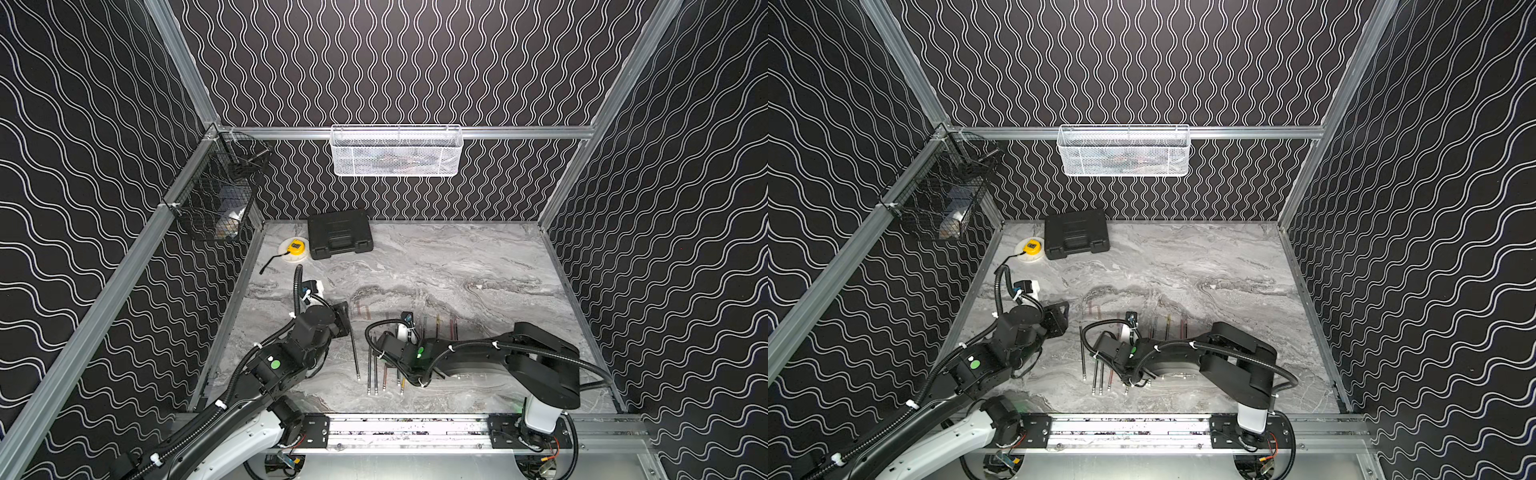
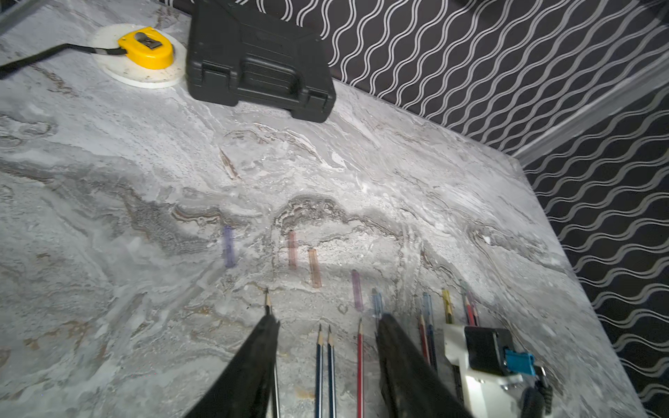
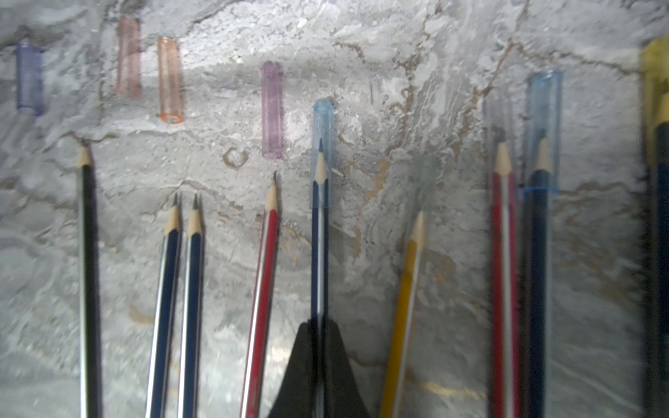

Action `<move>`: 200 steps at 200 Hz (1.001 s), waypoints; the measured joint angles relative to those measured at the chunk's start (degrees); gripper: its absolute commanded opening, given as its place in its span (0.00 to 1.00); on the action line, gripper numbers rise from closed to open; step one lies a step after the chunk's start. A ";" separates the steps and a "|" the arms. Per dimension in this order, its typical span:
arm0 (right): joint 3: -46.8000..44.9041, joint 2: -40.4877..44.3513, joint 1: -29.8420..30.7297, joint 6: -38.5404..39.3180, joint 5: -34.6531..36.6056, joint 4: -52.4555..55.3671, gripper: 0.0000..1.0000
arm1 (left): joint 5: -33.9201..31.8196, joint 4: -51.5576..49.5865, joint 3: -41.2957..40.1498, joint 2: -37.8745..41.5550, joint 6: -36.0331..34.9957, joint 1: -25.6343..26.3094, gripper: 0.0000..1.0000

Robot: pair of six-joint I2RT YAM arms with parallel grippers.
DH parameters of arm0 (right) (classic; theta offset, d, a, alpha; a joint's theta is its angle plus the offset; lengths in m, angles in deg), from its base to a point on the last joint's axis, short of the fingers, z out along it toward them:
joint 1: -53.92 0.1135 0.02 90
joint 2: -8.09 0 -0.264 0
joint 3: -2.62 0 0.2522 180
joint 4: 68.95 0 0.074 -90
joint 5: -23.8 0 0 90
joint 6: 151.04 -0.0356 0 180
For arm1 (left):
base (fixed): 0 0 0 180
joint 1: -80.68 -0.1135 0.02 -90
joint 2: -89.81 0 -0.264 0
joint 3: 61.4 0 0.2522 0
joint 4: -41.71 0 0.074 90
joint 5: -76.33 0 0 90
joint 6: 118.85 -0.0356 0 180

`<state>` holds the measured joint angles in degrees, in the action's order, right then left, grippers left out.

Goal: Remove the protective cover of the pencils
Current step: Pick up the pencil from the center of the board.

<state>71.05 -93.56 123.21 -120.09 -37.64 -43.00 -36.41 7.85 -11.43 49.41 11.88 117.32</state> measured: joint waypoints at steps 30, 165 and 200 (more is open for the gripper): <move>-5.09 6.62 0.57 1.57 -0.07 -3.63 0.00 | 4.42 1.09 -0.76 0.87 -0.52 0.00 0.58; -21.29 22.18 1.36 14.45 -5.68 -27.76 0.00 | 24.68 17.99 -6.60 -8.81 -3.30 0.07 0.67; -21.46 22.45 1.38 14.95 -6.80 -29.20 0.00 | 25.94 20.52 -6.38 -11.10 -2.91 0.09 0.68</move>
<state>49.59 -71.11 124.59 -105.14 -44.44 -72.21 -10.47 28.37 -17.81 38.30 8.97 117.41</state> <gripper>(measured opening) 0.052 0.682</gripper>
